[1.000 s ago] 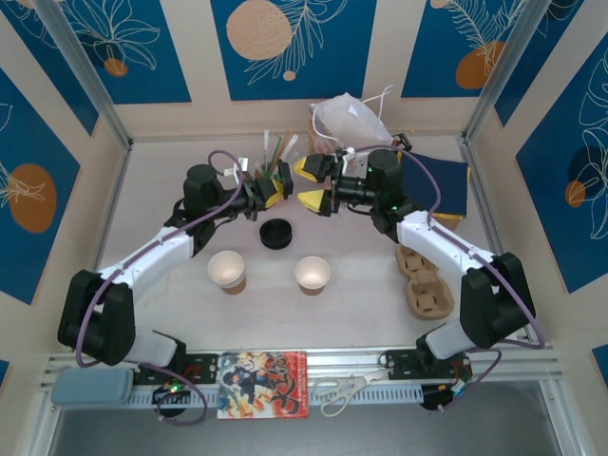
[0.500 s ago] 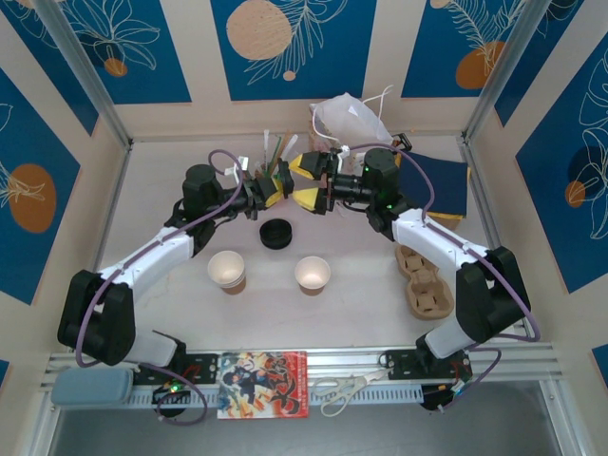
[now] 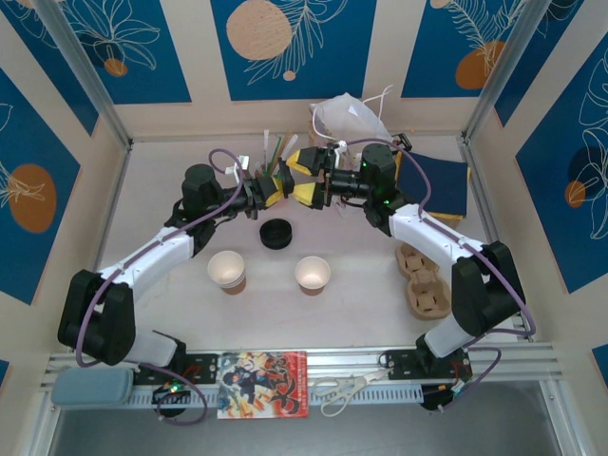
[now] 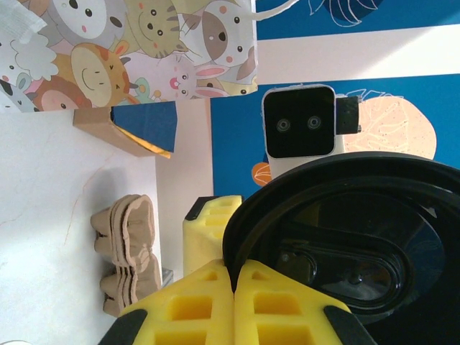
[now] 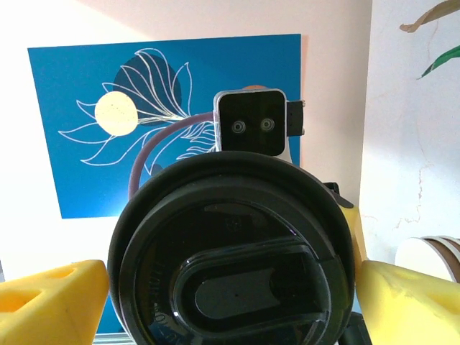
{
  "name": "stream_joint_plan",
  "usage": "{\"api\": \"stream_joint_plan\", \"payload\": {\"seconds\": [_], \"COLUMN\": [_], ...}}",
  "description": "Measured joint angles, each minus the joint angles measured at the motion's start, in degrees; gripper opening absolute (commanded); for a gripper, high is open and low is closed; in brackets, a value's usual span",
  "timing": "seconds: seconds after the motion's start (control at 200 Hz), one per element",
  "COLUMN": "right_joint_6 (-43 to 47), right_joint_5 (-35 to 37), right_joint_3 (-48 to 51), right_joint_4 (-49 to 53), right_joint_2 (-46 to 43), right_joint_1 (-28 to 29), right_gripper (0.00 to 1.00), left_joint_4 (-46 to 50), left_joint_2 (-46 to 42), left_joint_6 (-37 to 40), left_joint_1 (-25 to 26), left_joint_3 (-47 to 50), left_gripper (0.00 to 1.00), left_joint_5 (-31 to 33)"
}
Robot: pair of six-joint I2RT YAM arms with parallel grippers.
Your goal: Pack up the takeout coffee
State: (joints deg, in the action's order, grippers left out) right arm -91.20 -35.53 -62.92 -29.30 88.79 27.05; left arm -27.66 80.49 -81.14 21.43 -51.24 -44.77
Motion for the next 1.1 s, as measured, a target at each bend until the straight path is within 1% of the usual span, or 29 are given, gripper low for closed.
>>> {"api": "stream_joint_plan", "payload": {"seconds": [0.19, 0.455, 0.525, 0.585, 0.615, 0.68, 0.965, 1.055, 1.1], "right_joint_6": [0.0, 0.0, 0.0, 0.2, 0.2, 0.7, 1.1, 1.1, 1.1], "right_joint_5": [-0.4, -0.7, -0.8, -0.7, -0.7, -0.8, -0.7, -0.7, -0.7], "right_joint_3": [0.0, -0.6, -0.6, -0.7, -0.7, -0.8, -0.9, -0.8, -0.9], "right_joint_4": [0.0, 0.1, 0.2, 0.4, 0.6, 0.7, 1.9, 1.9, 1.9], "right_joint_2": [0.0, 0.4, 0.4, 0.4, 0.4, 0.4, 0.6, 0.6, 0.6], "right_joint_1": [0.0, 0.5, 0.5, 0.5, 0.6, 0.7, 0.7, 0.7, 0.8], "right_gripper": [0.88, 0.82, 0.82, 0.86, 0.86, 0.80, 0.70, 0.70, 0.71], "left_joint_4": [0.0, 0.1, 0.1, 0.2, 0.3, 0.5, 1.2, 1.5, 1.6], "left_joint_2": [0.0, 0.0, 0.0, 0.0, 0.0, 0.0, 0.0, 0.0, -0.1], "left_joint_6": [0.0, 0.0, 0.1, 0.2, 0.2, 0.2, 0.2, 0.4, 0.5], "left_joint_1": [0.0, 0.0, 0.0, 0.0, 0.0, 0.0, -0.2, -0.2, -0.2], "left_joint_3": [0.0, 0.0, 0.0, 0.0, 0.0, 0.0, 0.0, 0.0, 0.0], "left_gripper": [0.04, 0.04, 0.04, 0.04, 0.04, 0.04, 0.04, 0.12, 0.22], "left_joint_5": [0.0, -0.2, -0.2, -0.2, -0.2, -0.2, -0.3, -0.3, -0.3]}}
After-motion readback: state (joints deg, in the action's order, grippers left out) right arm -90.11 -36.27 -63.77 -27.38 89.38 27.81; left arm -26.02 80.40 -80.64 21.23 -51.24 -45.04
